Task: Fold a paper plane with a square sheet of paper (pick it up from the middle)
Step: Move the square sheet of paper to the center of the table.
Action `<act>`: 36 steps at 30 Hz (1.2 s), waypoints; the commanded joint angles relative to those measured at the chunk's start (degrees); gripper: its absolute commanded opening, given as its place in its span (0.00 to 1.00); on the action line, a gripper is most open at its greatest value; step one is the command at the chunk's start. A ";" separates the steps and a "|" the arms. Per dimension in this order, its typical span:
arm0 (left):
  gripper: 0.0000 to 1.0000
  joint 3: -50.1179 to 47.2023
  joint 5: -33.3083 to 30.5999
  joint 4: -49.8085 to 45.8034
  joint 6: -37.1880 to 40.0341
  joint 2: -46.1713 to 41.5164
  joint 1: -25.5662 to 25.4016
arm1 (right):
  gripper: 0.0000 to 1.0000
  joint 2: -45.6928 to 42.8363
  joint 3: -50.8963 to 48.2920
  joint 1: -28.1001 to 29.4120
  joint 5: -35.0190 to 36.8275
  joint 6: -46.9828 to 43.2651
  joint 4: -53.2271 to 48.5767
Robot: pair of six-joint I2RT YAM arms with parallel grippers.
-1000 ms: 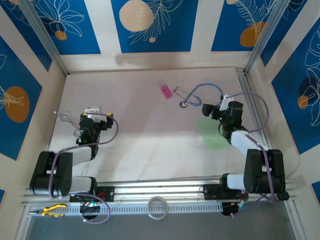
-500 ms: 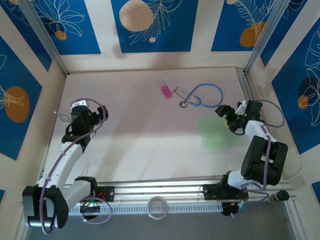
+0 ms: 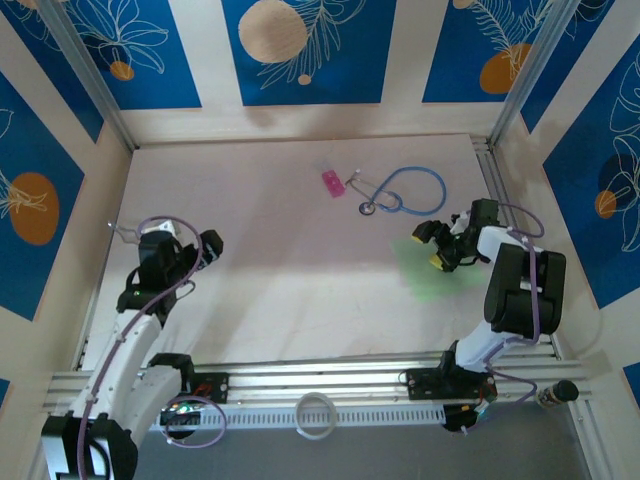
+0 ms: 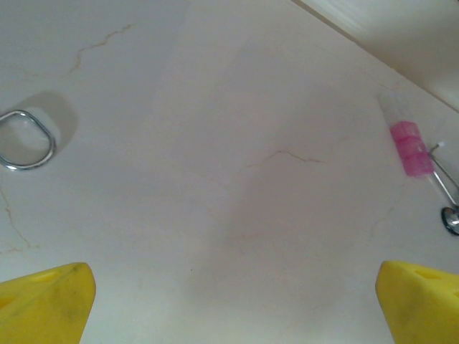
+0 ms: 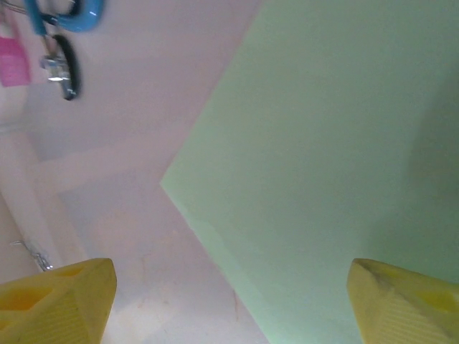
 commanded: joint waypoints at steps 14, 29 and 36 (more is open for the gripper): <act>1.00 1.91 18.79 0.69 -2.15 0.47 0.42 | 0.81 0.97 0.69 14.91 12.04 12.02 -5.86; 1.00 4.98 21.92 -9.74 0.62 3.40 0.30 | 0.80 -2.06 -5.91 35.42 14.75 39.33 6.08; 1.00 5.86 25.46 -10.86 1.03 4.82 0.16 | 0.80 -2.85 -1.18 45.43 15.79 44.23 11.04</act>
